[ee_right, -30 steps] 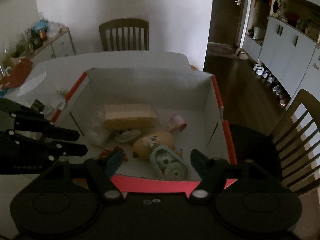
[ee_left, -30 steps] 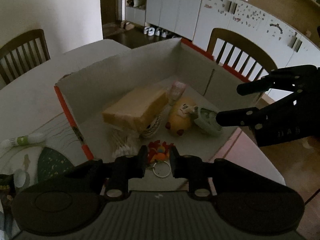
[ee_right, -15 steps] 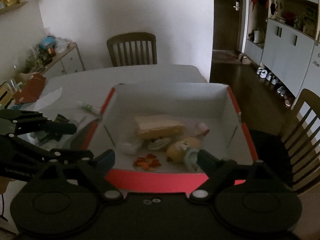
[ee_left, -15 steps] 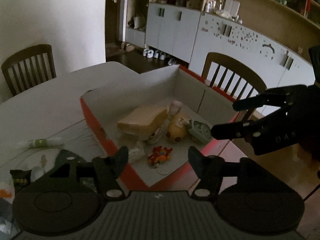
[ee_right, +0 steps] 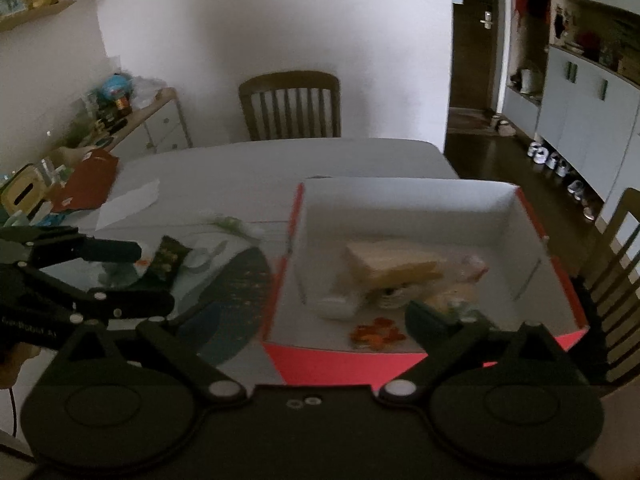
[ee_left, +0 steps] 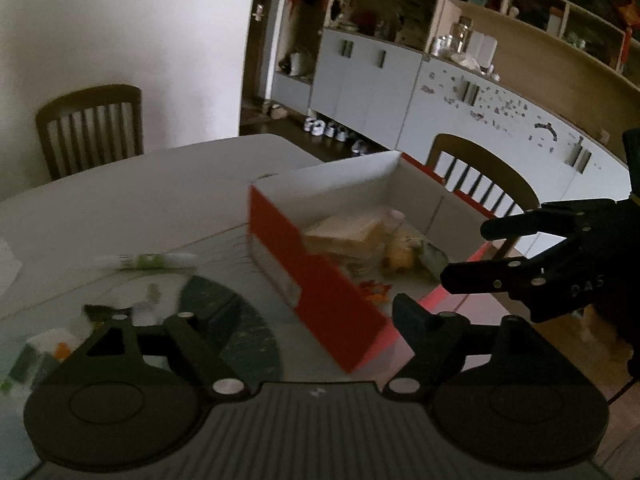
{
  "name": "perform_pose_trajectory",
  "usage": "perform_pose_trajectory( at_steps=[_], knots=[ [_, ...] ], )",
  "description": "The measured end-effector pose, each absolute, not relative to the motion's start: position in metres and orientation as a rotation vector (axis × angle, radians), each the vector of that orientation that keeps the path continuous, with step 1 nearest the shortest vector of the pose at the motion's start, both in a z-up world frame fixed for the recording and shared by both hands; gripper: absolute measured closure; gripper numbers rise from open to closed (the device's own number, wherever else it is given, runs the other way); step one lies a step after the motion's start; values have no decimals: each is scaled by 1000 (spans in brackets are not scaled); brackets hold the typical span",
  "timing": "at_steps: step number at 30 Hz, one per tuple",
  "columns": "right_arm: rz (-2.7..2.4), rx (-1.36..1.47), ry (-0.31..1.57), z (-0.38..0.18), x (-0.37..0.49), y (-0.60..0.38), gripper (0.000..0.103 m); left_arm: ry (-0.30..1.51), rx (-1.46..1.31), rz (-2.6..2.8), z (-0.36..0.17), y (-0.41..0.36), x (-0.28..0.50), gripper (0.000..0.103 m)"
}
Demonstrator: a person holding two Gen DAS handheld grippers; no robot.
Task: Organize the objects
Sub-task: 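Withdraw both tools from the box back over the table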
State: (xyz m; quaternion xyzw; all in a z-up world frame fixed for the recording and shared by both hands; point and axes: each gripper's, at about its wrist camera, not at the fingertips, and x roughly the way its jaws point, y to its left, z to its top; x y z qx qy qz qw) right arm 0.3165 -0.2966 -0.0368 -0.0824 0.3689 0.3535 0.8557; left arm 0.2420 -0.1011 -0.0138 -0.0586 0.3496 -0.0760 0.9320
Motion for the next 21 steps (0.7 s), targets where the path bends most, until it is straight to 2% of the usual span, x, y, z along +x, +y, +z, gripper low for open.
perform_pose_trajectory(
  at_steps=[8, 12, 21],
  knots=[
    [767, -202, 785, -37, 294, -248, 4, 698, -150, -76, -16, -49, 214, 17],
    [775, -214, 790, -37, 288, -221, 4, 687, -154, -42, -17, -25, 203, 0],
    [764, -222, 847, -53, 288, -159, 4, 714, -131, 16, -34, 22, 194, 0]
  ],
)
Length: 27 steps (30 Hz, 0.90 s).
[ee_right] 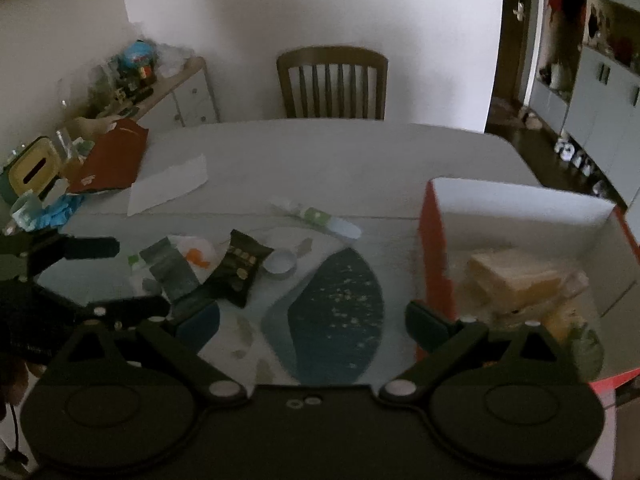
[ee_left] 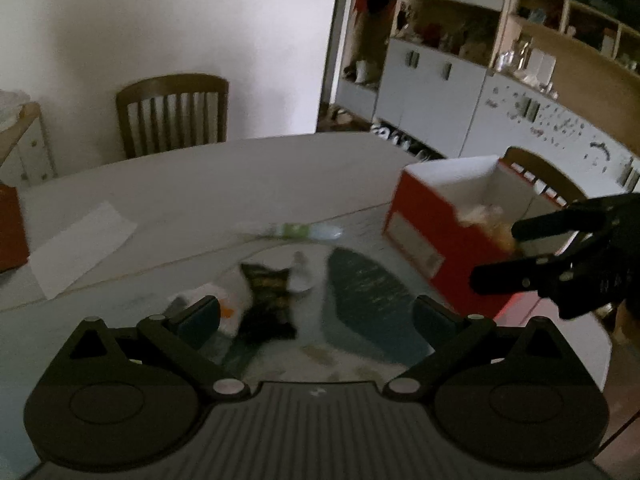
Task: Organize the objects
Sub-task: 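Withdraw both tools from the box back over the table, then grasp the white-green plastic bag with the left tool while the right tool grasps the black snack packet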
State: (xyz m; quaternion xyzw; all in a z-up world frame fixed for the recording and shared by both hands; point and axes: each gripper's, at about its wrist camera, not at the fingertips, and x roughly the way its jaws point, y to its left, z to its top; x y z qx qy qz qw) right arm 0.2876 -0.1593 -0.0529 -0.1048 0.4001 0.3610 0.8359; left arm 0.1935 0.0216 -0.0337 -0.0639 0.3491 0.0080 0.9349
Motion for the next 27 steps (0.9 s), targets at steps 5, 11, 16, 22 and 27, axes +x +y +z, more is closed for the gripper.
perform_pose_trajectory(
  at_steps=[5, 11, 16, 22, 27],
  knots=[
    [744, -210, 879, -63, 292, -136, 4, 760, -147, 23, -51, 47, 192, 0],
    [717, -179, 921, -74, 299, -111, 4, 739, -72, 92, -65, 73, 193, 0],
    [704, -166, 953, -84, 306, -89, 4, 768, -35, 97, -78, 91, 202, 0],
    [652, -128, 982, -95, 317, -67, 5, 834, -31, 84, -101, 104, 213, 0],
    [628, -83, 1033, -106, 330, -50, 5, 845, -36, 83, -111, 109, 218, 0]
  ],
)
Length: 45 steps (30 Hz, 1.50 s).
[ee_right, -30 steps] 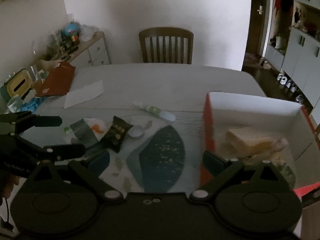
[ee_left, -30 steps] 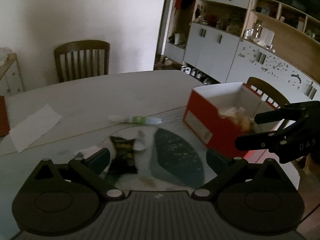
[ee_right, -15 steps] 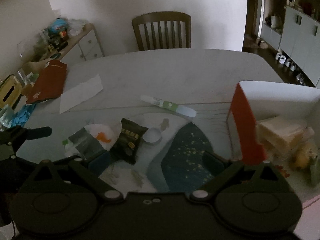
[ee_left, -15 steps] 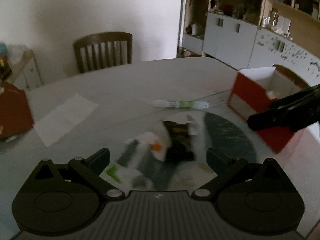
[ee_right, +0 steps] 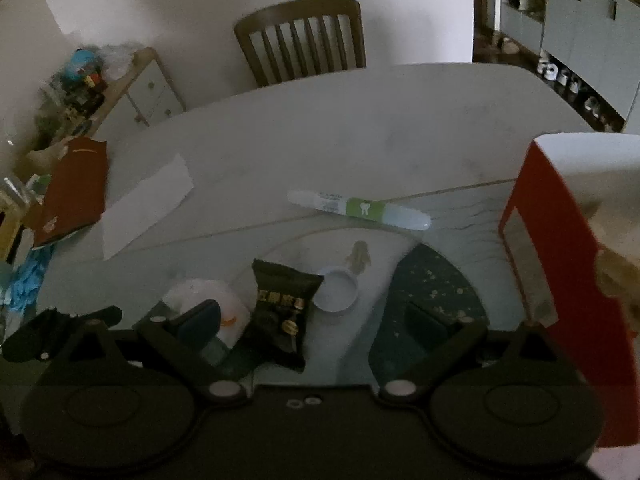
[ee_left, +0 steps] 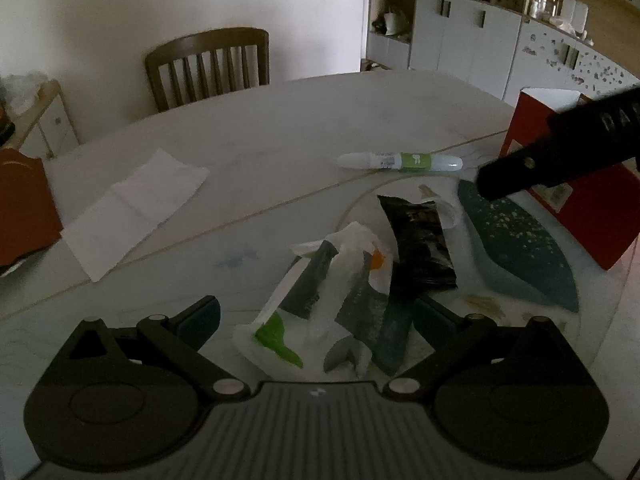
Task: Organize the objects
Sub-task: 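Grasp the white-green plastic bag with the left tool while the right tool grasps the black snack packet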
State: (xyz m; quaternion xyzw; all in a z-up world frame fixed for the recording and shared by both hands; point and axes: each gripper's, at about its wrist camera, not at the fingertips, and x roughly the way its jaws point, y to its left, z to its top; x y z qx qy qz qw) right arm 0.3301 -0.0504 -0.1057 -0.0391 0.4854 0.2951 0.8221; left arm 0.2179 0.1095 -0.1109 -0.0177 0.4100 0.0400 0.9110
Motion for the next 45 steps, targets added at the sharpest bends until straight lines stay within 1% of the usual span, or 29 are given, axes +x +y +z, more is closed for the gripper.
perform_pose_trajectory(
  at_steps=[10, 13, 15, 19, 21, 25, 27, 30, 32, 34, 35, 36, 38, 40, 42, 45],
  knots=[
    [558, -66, 1115, -133, 346, -29, 11, 880, -27, 60, -131, 111, 232, 0],
    [550, -70, 1124, -136, 346, -24, 15, 886, -21, 55, -136, 111, 234, 0],
    [544, -69, 1131, -140, 346, -21, 19, 896, -30, 48, -140, 113, 236, 0],
    [536, -55, 1157, -147, 346, -18, 21, 911, -36, 43, -147, 113, 241, 0],
    [534, -66, 1160, -150, 344, -15, 25, 909, -26, 42, -148, 112, 242, 0],
    [543, -73, 1185, -156, 342, -12, 28, 903, -24, 37, -150, 112, 242, 0],
    [550, -86, 1192, -159, 340, -10, 34, 902, -18, 50, -152, 111, 243, 1],
    [560, -91, 1192, -160, 339, -7, 41, 899, -22, 59, -152, 111, 244, 2],
    [571, -95, 1191, -159, 339, -6, 45, 894, -21, 70, -152, 111, 244, 5],
    [580, -92, 1194, -159, 338, -6, 51, 890, -24, 74, -150, 111, 245, 12],
    [585, -90, 1197, -159, 338, -7, 56, 886, -25, 75, -149, 111, 245, 15],
    [586, -91, 1199, -159, 339, -7, 59, 885, -26, 76, -148, 109, 242, 19],
    [588, -94, 1199, -159, 338, -9, 60, 883, -32, 77, -147, 110, 242, 25],
    [591, -91, 1202, -158, 337, -11, 62, 879, -36, 72, -145, 109, 241, 37],
    [594, -93, 1202, -157, 336, -14, 64, 878, -39, 67, -142, 107, 238, 44],
    [601, -101, 1206, -154, 332, -20, 64, 878, -51, 72, -139, 107, 235, 49]
  ],
)
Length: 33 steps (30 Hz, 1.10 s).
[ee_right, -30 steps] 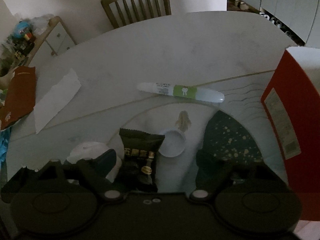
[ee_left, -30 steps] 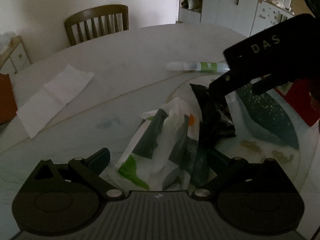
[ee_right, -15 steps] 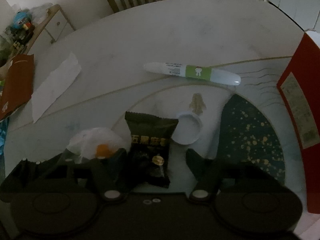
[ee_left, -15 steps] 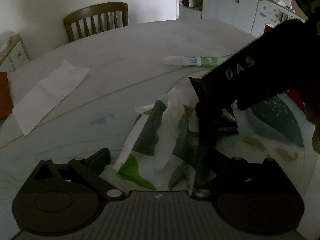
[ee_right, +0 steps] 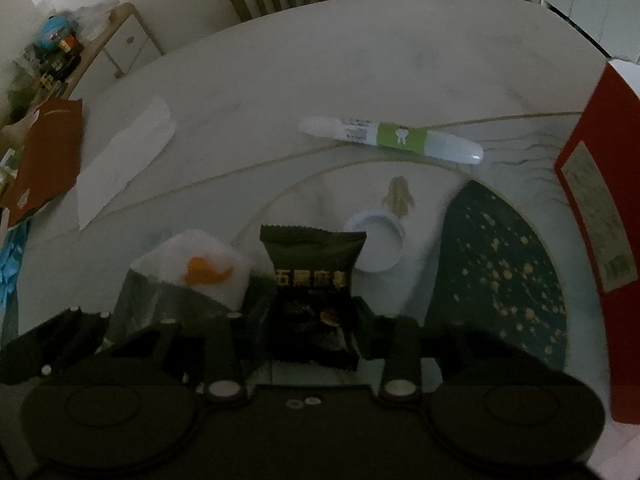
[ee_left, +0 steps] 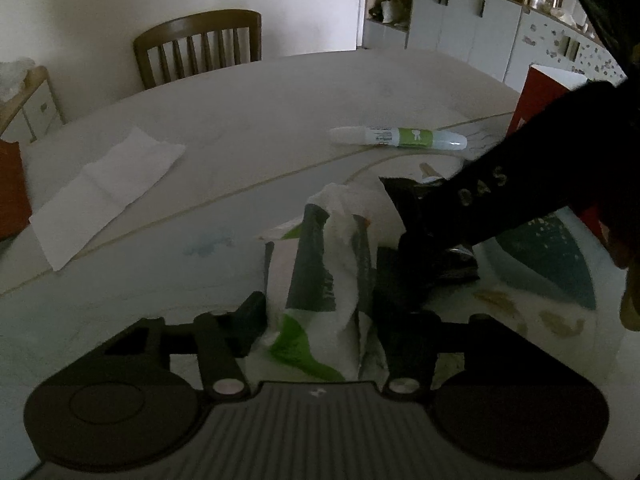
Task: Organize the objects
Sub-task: 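Grasp the white-green plastic bag with the left tool while the right tool grasps the black snack packet, then carry the white-green bag and black snack packet with both tools over the red box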
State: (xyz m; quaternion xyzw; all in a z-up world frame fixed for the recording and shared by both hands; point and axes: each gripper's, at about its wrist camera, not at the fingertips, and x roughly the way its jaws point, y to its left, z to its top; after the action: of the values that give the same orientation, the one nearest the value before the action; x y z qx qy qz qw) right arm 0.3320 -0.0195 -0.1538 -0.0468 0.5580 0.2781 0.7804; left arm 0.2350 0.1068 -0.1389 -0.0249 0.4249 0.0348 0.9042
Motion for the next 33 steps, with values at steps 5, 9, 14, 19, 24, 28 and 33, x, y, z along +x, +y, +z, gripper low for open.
perform_pose_trajectory(
  at_steps=[5, 9, 14, 19, 24, 28, 33],
  knots=[
    [617, -112, 1215, -150, 322, -30, 65, 888, -88, 100, -135, 106, 229, 53],
    [630, -91, 1220, -142, 315, -45, 65, 897, -118, 117, -130, 102, 222, 54],
    [637, -80, 1207, -124, 307, -71, 65, 883, -167, 121, -117, 98, 211, 54],
    [646, -59, 1182, -103, 303, -97, 65, 869, -212, 113, -98, 87, 200, 54],
    [660, -58, 1147, -83, 296, -123, 65, 845, -234, 97, -77, 70, 193, 54],
    [657, -44, 1117, -69, 293, -146, 65, 836, -237, 81, -62, 54, 191, 54],
    [649, -16, 1096, -59, 296, -171, 65, 826, -233, 61, -46, 31, 191, 54]
  ],
)
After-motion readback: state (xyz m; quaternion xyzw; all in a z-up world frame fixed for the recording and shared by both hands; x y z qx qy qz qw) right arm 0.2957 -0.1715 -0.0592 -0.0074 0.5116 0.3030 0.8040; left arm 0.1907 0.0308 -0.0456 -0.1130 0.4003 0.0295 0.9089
